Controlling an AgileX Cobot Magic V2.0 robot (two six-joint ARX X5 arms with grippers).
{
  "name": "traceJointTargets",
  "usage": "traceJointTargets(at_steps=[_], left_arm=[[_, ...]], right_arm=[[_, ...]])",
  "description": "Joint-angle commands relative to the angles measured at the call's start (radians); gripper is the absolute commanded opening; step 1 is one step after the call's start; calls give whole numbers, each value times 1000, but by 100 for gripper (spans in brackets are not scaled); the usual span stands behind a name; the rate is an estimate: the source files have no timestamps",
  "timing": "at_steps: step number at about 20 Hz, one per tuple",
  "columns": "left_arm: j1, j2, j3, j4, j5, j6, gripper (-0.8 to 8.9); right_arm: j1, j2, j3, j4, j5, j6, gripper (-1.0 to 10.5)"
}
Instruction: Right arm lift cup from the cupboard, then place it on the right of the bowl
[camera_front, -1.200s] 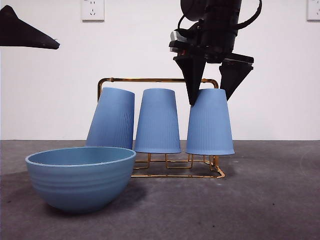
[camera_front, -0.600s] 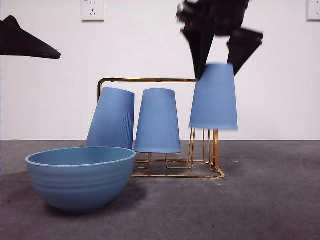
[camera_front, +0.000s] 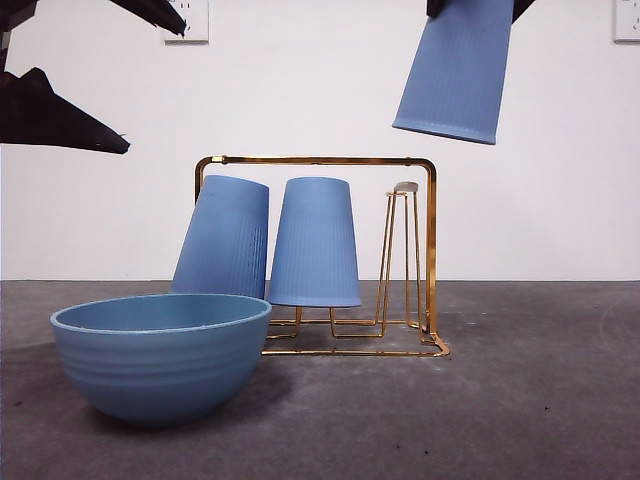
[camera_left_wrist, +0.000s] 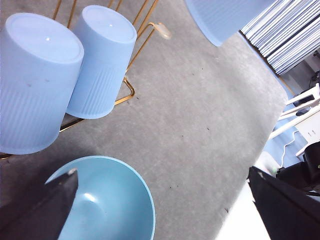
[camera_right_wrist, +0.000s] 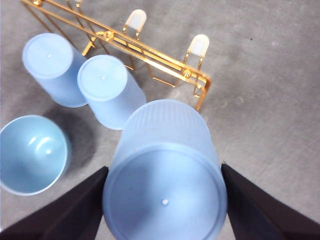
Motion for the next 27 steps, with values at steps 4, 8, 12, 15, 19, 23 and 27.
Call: traceJointTargets(at_steps=[4, 8, 12, 15, 19, 23, 27], left_arm=[[-5, 22, 18, -2, -10, 19, 584], [-5, 78, 18, -10, -64, -3, 578], [-8, 143, 18, -6, -8, -42, 480], [-8, 187, 18, 2, 53, -117, 481], [-8, 223, 18, 34, 205, -240, 480], [-10, 259, 18, 73, 345, -348, 480], [-10, 322, 18, 87, 393, -401, 480]], right_arm=[[6, -163, -285, 205, -69, 7, 252], [6, -313, -518, 360, -143, 8, 252], [5, -464, -759, 517, -243, 16, 252], [3, -558, -928, 673, -328, 79, 252], [-9, -620, -1119, 908, -475, 221, 252], [-8, -618, -1261, 1175, -570, 351, 252], [-8, -616, -1389, 1447, -585, 483, 252]])
